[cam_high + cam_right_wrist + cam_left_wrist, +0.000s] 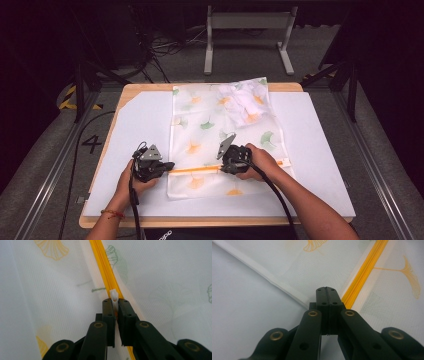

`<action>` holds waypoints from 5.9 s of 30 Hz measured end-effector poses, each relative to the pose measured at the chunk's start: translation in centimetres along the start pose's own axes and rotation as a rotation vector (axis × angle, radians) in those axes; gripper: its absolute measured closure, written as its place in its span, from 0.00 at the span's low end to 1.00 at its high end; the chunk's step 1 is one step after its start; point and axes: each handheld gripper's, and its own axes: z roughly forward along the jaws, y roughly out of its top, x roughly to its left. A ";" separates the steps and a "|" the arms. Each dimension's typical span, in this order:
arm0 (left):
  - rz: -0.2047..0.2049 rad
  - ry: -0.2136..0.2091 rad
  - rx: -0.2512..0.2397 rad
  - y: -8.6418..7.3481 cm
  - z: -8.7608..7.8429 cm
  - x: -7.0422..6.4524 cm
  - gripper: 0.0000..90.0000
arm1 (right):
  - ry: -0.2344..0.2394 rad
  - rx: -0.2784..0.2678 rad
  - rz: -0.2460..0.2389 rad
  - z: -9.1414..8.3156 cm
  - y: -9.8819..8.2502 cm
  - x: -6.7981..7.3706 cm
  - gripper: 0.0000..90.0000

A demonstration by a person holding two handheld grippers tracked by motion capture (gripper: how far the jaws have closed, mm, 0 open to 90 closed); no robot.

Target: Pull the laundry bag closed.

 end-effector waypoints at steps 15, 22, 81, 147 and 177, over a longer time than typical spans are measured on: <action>0.002 0.004 -0.005 -0.1 0.0 0.0 1.00 | -0.009 -0.010 0.043 -1.0 -2.6 -0.5 0.94; 0.003 0.005 -0.007 -0.1 0.0 0.0 1.00 | -0.020 -0.011 0.061 -1.5 -3.6 -0.9 0.94; -0.007 -0.006 -0.008 -0.1 0.0 0.1 1.00 | -0.128 0.000 0.265 -6.6 -14.2 -3.1 0.94; 0.012 0.025 -0.054 -0.2 -1.2 -0.4 0.95 | -0.254 -0.187 0.337 -9.3 -18.3 -2.4 0.79; -0.070 0.218 -0.199 -3.9 -5.1 0.1 0.12 | -0.487 -0.418 0.455 -8.9 -22.1 -2.2 0.31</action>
